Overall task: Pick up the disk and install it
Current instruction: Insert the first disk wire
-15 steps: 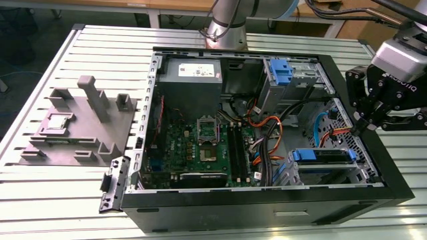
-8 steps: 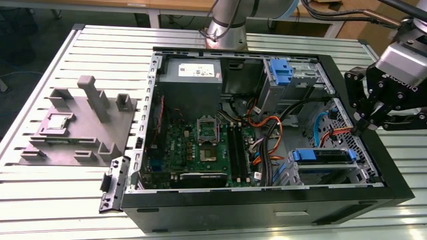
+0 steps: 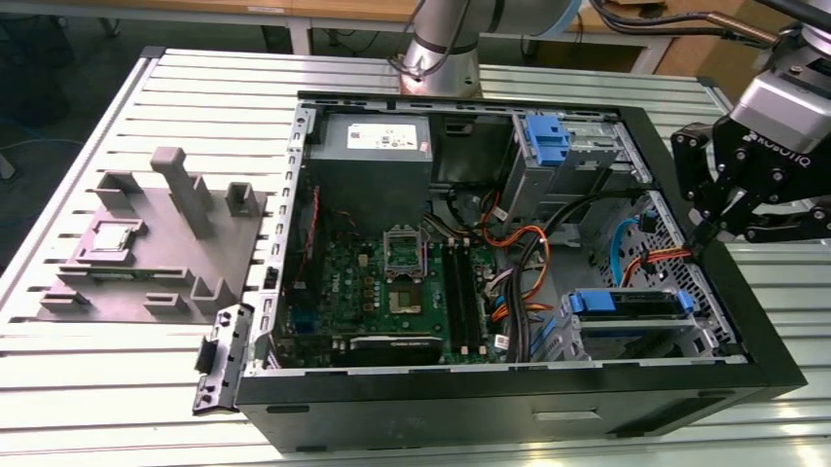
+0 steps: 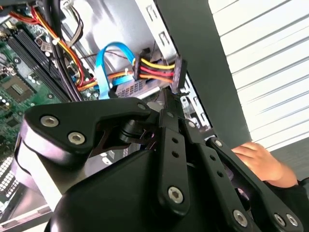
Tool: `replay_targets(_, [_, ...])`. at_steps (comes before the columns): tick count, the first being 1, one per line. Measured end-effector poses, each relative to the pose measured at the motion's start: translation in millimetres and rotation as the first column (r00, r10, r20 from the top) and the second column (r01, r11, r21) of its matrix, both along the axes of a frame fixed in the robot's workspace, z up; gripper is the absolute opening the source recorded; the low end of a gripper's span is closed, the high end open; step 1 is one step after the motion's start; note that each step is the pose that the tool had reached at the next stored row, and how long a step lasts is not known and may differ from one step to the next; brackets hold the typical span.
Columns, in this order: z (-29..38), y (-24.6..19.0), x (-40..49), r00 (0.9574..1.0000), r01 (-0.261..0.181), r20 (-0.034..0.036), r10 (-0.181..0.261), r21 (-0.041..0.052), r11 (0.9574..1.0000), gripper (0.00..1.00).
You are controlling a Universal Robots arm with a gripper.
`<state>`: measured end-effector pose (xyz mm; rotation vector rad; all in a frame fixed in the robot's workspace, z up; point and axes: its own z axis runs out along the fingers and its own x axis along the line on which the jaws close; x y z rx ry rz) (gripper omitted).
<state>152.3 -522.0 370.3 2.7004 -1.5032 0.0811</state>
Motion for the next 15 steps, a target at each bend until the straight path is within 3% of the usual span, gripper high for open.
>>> replay_targets(15, [-0.1,2.3,2.3,1.0000,0.000,0.0000,0.000,-0.0007,1.0000,0.11])
